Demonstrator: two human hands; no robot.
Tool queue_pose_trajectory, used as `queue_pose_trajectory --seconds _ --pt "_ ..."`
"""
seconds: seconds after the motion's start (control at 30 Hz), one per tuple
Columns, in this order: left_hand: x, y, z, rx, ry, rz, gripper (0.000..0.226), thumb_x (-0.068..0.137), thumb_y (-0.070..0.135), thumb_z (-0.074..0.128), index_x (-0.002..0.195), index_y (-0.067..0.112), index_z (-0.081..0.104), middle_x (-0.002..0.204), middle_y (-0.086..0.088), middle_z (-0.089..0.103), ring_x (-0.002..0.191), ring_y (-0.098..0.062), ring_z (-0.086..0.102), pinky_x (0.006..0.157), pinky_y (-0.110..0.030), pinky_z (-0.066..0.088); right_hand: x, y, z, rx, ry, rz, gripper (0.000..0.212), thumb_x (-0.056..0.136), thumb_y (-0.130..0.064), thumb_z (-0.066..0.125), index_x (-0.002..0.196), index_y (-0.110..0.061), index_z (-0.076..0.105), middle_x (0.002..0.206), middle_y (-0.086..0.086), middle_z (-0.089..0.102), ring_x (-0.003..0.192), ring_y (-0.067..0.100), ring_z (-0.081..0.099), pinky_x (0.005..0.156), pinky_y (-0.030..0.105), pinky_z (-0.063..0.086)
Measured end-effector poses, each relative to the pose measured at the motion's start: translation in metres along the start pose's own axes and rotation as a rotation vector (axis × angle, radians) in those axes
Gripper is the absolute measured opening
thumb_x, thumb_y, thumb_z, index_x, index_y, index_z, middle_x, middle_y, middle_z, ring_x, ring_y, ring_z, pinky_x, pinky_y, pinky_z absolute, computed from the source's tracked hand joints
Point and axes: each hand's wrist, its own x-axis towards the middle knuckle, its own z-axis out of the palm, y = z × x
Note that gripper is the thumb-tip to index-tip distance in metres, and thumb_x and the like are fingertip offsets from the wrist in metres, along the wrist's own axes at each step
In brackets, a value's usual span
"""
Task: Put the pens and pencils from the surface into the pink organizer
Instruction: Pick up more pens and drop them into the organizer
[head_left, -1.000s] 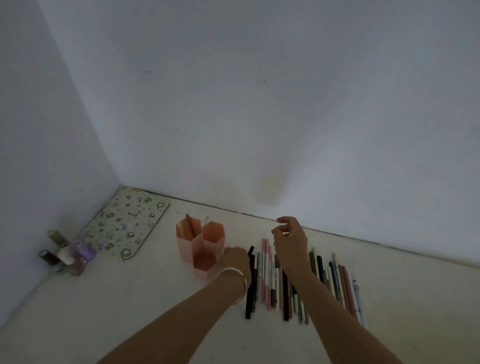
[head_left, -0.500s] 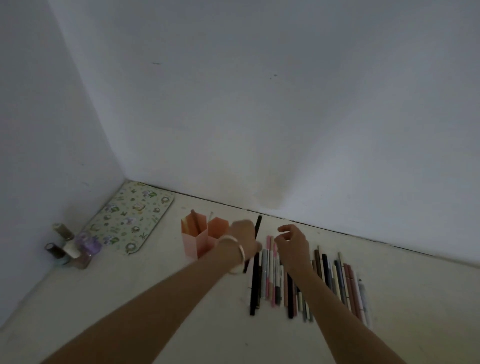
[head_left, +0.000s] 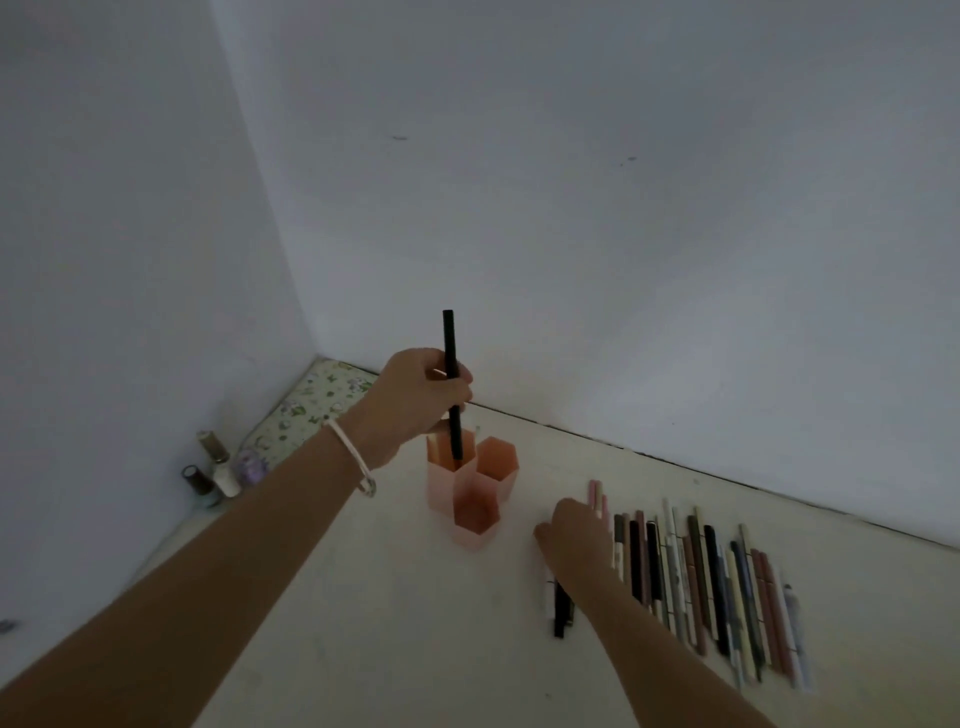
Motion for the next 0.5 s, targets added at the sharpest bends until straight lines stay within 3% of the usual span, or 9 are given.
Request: queue_pose_trajectory --seconds 0.1,0.17,0.3,0.4,0.5 --pt "0.003 -0.012 -0.013 -0.098 0.103 0.017 0.011 0.089 0.001 0.056 0.083 0.008 0.06 0.08 -0.011 0.066 0.069 -0.016 0.067 0.059 -0.028 0.059 0.008 -0.015 -0.035 0.202 0.053 0.0 0.022 0.089 -0.022 0.056 0.072 -0.008 0.053 0.074 0.009 0.059 0.085 0.025 0.061 0.078 0.035 0.051" --pt "0.005 -0.019 -0.019 -0.132 0.183 0.039 0.01 0.09 0.0 0.055 0.085 0.006 0.06 0.079 -0.011 0.065 0.068 -0.017 0.068 0.061 -0.029 0.06 0.016 -0.029 -0.074 0.383 0.153 -0.04 0.026 0.09 -0.021 0.056 0.069 -0.004 0.058 0.061 0.005 0.055 0.065 0.024 0.057 0.06 0.03 0.047" --pt "0.008 -0.041 -0.01 -0.113 0.254 0.109 0.008 0.09 -0.001 0.056 0.088 0.005 0.061 0.082 -0.009 0.063 0.082 -0.025 0.067 0.077 -0.034 0.058 0.005 -0.069 -0.138 0.792 0.457 -0.228 0.019 0.093 -0.021 0.054 0.079 -0.011 0.061 0.062 0.0 0.06 0.05 0.003 0.052 0.045 0.008 0.036" --pt "0.012 -0.064 0.005 0.181 0.296 0.226 0.004 0.087 0.009 0.064 0.089 0.011 0.067 0.083 0.001 0.067 0.082 -0.014 0.065 0.066 -0.007 0.046 -0.014 -0.092 -0.146 0.978 0.554 -0.331 0.015 0.094 -0.02 0.055 0.083 -0.011 0.06 0.062 -0.003 0.057 0.05 0.005 0.046 0.047 0.013 0.036" --pt "0.014 -0.083 0.013 0.37 0.309 0.254 0.006 0.082 0.012 0.067 0.08 0.018 0.067 0.076 0.011 0.063 0.077 -0.008 0.059 0.059 0.0 0.037 -0.025 -0.101 -0.133 0.988 0.532 -0.377 0.013 0.096 -0.02 0.055 0.084 -0.016 0.06 0.061 -0.008 0.056 0.049 0.004 0.043 0.046 0.016 0.036"
